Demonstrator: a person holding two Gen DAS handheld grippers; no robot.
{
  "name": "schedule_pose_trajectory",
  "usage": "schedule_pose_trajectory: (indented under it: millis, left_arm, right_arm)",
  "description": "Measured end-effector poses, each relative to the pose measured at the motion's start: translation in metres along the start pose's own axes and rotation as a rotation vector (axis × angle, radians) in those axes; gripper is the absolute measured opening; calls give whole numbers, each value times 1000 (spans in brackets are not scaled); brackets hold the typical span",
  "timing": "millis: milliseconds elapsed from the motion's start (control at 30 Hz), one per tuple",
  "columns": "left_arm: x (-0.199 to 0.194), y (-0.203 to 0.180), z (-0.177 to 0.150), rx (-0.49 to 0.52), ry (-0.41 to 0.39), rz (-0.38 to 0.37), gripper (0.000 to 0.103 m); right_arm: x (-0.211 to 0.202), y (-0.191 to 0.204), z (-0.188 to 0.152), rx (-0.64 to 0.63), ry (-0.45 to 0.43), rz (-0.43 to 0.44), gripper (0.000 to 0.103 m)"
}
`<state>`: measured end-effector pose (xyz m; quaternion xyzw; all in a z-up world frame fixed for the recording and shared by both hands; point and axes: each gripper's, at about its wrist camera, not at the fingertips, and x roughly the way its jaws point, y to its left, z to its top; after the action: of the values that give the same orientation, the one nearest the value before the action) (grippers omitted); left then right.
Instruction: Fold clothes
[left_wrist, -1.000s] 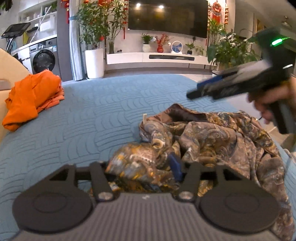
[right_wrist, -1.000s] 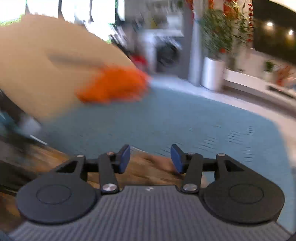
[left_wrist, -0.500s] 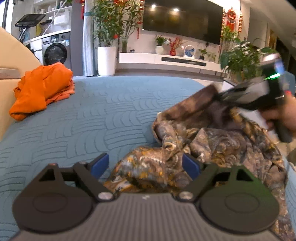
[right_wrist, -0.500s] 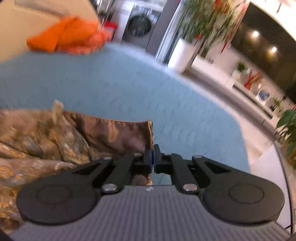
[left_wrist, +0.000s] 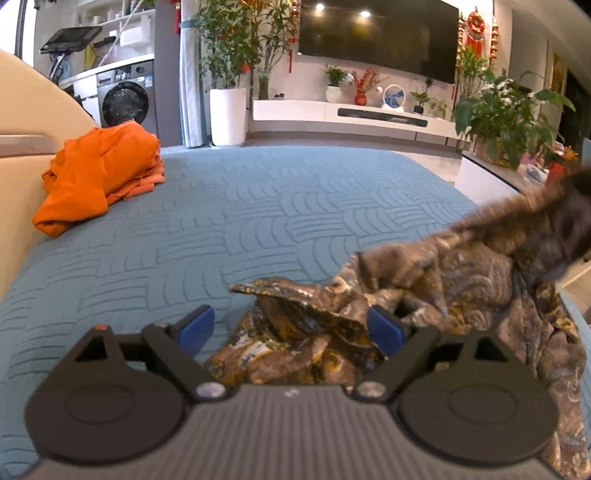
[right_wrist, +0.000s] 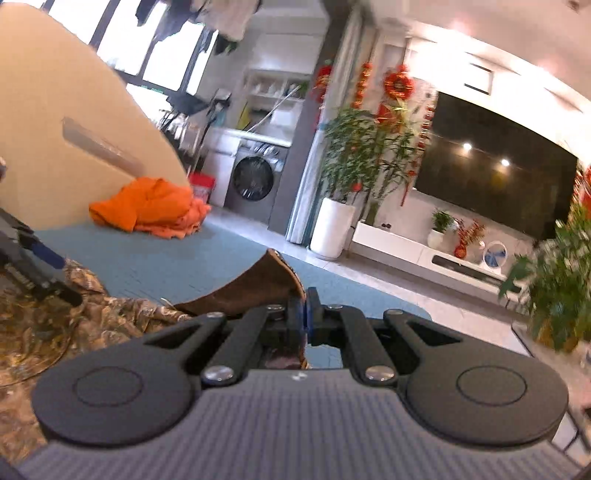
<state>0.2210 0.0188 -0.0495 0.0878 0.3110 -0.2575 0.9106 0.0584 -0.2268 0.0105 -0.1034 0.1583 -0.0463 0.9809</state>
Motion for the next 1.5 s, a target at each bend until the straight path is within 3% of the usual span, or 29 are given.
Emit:
schedule_pose_trajectory:
  millis: [133,200,367,433,500,567,700,800,833,933,1067,1133,1167,1200,1233,1267,1400,1500]
  left_arm:
    - [0,-6,-3,67,11,4,97]
    - [2,-10,-5,93,25,8,97]
    - [10,-13,-9,112,64,-3,97]
    - [12,-12,-9,92,70,-18,97]
    - [14,-11,-9,71,75,-33,97]
    - [14,-10,-8,57,74,-43,97]
    - [11,-4,-11,42,75,-52,97]
    - [10,5,-11,25,77,-82,97]
    - [9,10,-11,18,90,-101,97]
    - [4,24,-16,5,138,-157,98]
    - [1,45,-22,-44,179,-154,98]
    - [-3,58,-23,-92,178,-180,98]
    - [-4,60,-23,-102,176,-184,98]
    - [-8,71,-22,-146,156,-180,98]
    - [-13,82,-21,-197,140,-178,98]
    - [-15,88,-21,-229,131,-182,98]
    - [-27,117,-20,-396,59,-178,99]
    - [-29,118,-15,-397,39,-167,100]
  right_arm:
    - [14,-6,-44,-18,345,34,6]
    - [19,-6,-51,-38,447,42,6]
    - [22,-3,-27,-91,543,109,17]
    - [18,9,-6,-172,628,248,24]
    - [8,22,7,-236,650,354,25]
    - [-5,33,26,-286,608,446,25]
    - [-4,52,60,-254,449,485,26]
    - [17,74,79,-187,304,483,52]
    - [29,84,83,-163,256,479,55]
    - [68,112,83,-125,237,490,55]
    - [109,148,79,-94,281,568,55]
    - [129,174,69,-157,304,571,54]
    - [135,180,64,-174,316,563,52]
    - [140,186,59,-191,328,554,40]
    - [145,191,54,-206,338,546,11]
    - [144,191,52,-211,341,541,3]
    - [111,177,36,-178,310,540,4]
    - [55,184,24,-231,255,639,4]
